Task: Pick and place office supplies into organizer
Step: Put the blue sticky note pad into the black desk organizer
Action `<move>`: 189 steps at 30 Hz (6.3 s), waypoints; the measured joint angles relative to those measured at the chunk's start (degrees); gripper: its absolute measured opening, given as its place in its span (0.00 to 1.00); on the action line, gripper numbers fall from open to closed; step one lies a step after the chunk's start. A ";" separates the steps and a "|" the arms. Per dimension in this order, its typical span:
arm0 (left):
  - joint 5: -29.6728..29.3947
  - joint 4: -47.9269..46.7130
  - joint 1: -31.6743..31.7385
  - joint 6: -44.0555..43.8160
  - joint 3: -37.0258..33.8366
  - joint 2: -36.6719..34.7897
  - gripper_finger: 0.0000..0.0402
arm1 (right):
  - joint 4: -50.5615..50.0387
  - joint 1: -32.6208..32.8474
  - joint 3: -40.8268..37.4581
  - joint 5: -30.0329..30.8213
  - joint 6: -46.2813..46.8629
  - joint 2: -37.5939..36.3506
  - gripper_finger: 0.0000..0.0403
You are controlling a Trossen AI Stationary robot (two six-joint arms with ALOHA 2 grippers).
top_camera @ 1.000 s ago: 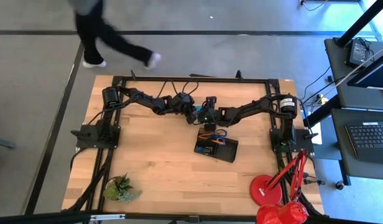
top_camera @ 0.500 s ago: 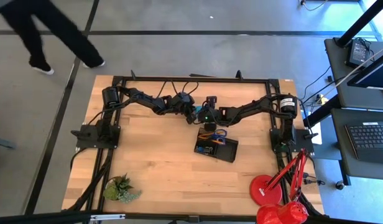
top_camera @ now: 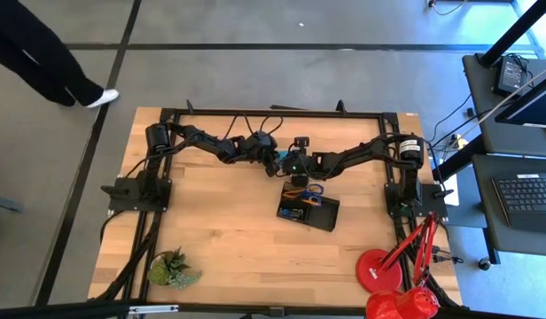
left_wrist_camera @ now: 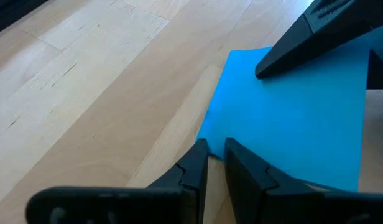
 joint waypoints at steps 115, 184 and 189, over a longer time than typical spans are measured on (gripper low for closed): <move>-14.95 -3.76 5.35 1.46 -12.63 -19.93 0.26 | -56.53 44.17 5.60 3.83 81.60 -16.00 0.02; -14.93 -3.78 5.35 1.29 -12.63 -19.93 0.24 | -57.84 39.30 6.50 -9.36 76.10 -8.28 0.30; -14.91 -3.80 5.35 1.29 -12.63 -19.93 0.25 | -58.35 39.30 8.82 -9.35 73.95 -8.28 0.30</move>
